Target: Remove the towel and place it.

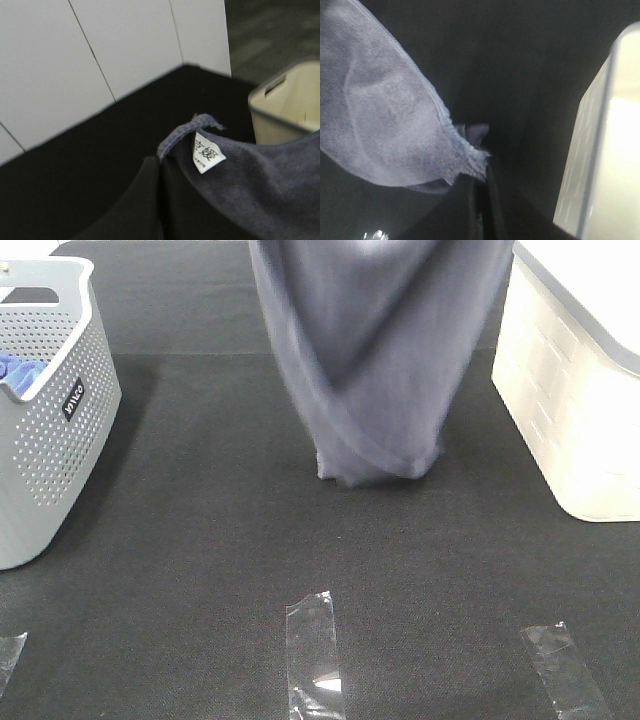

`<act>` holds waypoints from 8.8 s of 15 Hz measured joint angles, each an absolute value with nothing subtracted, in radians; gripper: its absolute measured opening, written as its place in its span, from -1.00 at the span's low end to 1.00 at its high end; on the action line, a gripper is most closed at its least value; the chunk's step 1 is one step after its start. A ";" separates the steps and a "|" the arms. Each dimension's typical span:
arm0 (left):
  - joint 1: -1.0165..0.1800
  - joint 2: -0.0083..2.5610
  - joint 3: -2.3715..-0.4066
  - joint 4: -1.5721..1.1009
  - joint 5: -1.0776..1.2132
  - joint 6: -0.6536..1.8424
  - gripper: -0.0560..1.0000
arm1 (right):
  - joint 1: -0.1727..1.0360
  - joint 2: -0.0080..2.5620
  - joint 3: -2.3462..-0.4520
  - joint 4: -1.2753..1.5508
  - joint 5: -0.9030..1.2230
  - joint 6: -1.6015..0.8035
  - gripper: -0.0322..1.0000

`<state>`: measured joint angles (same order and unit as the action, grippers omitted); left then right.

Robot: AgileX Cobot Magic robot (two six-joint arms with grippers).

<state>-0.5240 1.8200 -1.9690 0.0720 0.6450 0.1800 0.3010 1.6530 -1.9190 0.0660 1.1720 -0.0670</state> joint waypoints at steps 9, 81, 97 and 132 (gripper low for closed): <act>-0.419 2.043 -1.967 0.608 0.190 -0.222 -0.89 | 0.301 1.873 -1.938 -0.156 0.674 -0.045 -0.94; -1.111 1.567 -0.901 -0.169 1.177 -0.645 -0.89 | 0.301 1.073 -0.599 0.347 1.216 -0.115 -0.94; -1.111 1.567 -0.803 -0.272 1.075 -0.646 -0.26 | 0.301 1.073 -0.489 0.395 1.215 -0.115 0.02; -0.473 1.803 -1.110 0.197 0.236 -0.525 0.23 | 0.301 2.010 -1.700 0.243 0.863 -0.126 -0.11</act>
<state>-0.4730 1.8030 -1.1100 0.1970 0.2360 -0.5250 0.3010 2.0100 -1.7000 0.2430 0.8630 -0.1260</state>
